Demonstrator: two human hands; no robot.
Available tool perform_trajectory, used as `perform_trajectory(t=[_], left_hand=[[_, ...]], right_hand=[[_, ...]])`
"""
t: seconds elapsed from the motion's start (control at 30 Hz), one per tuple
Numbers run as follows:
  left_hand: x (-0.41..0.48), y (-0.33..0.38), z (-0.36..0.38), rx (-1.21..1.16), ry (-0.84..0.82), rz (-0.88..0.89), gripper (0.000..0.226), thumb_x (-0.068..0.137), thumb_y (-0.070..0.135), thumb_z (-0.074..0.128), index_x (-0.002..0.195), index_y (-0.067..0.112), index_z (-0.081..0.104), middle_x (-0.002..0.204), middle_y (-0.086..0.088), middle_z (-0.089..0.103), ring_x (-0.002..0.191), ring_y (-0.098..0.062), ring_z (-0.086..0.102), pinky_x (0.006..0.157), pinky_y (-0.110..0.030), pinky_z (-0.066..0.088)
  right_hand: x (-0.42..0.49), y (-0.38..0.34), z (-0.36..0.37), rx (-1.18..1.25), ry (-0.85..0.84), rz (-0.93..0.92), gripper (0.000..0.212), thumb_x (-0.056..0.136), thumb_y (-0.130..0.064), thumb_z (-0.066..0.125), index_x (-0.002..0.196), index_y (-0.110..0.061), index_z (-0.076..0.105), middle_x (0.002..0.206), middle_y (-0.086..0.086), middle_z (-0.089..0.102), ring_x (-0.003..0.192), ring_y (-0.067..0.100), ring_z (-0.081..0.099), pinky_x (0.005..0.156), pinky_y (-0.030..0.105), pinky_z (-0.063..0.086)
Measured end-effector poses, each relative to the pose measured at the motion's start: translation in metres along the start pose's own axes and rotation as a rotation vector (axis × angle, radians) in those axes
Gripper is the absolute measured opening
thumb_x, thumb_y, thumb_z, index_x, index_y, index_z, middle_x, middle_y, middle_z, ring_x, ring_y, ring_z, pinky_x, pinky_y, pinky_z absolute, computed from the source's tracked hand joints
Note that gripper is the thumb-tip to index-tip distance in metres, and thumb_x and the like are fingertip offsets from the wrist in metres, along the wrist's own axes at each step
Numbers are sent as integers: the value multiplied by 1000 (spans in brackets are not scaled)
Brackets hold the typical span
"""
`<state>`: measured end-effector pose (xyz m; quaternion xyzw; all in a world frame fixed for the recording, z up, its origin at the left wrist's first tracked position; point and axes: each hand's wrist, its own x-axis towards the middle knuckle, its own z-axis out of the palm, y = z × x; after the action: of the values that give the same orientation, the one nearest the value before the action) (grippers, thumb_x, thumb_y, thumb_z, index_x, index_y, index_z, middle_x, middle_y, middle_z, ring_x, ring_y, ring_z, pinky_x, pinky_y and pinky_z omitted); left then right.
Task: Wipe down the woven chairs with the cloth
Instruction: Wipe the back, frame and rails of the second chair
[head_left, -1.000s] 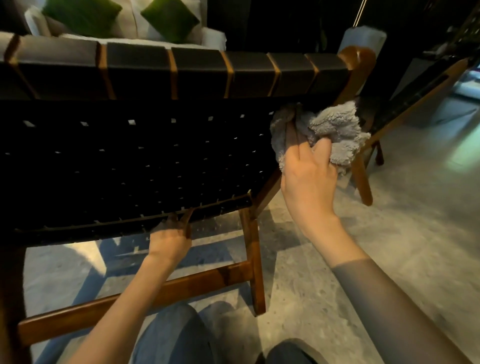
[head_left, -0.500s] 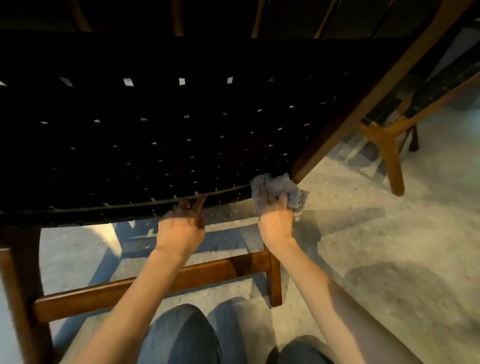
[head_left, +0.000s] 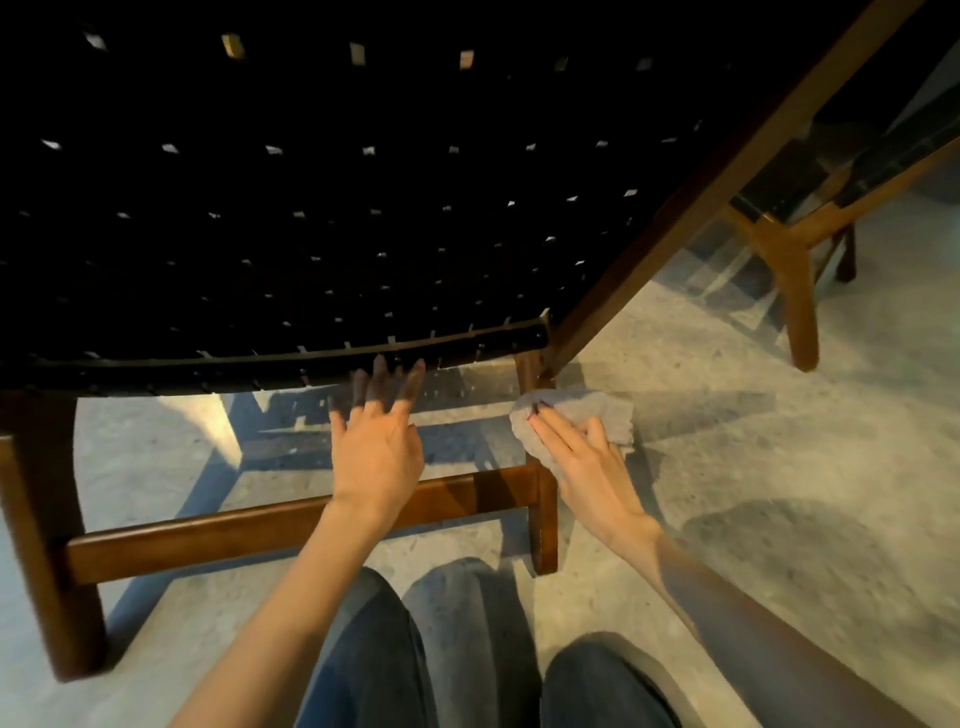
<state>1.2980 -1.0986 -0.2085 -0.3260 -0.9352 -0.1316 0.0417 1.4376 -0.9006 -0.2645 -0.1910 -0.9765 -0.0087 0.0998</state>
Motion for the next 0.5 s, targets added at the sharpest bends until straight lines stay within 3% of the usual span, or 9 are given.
perform_trajectory(t=[0.17, 0.27, 0.37, 0.43, 0.5], left_hand=[[1, -1, 5, -25, 91, 14, 65, 100, 24, 38, 148, 33, -4, 159, -3, 2, 146, -23, -9, 117, -43, -3], [0, -5, 12, -20, 82, 6, 68, 100, 23, 39, 145, 34, -10, 159, -2, -7, 145, -25, -15, 117, -46, -4], [-5, -9, 24, -11, 77, 16, 74, 99, 23, 41, 143, 36, -16, 156, 0, -20, 142, -26, -23, 116, -49, -6], [-9, -9, 31, -9, 85, 23, 76, 98, 21, 42, 143, 37, -17, 155, 0, -23, 142, -26, -25, 117, -51, -5], [-13, -9, 39, -16, 91, 32, 77, 97, 19, 43, 143, 37, -16, 155, 0, -24, 142, -26, -25, 117, -51, -4]], right_hand=[[52, -16, 6, -226, 80, -101, 64, 94, -9, 48, 151, -20, 21, 155, 2, 29, 128, 29, 41, 87, 39, 48], [79, -7, 19, -261, -45, 39, 62, 100, -13, 34, 153, -18, 2, 157, 6, 19, 136, 30, 28, 104, 42, 32], [81, 2, 40, -193, -250, 100, 59, 98, -13, 35, 151, -26, 14, 156, 6, 20, 139, 28, 26, 111, 39, 28], [83, 1, 46, -208, -269, 94, 58, 97, -18, 38, 151, -22, 16, 155, 8, 21, 135, 32, 32, 105, 42, 36], [79, -2, 51, -257, -221, 66, 56, 94, -19, 46, 147, -17, 28, 144, 10, 40, 116, 34, 51, 84, 40, 49]])
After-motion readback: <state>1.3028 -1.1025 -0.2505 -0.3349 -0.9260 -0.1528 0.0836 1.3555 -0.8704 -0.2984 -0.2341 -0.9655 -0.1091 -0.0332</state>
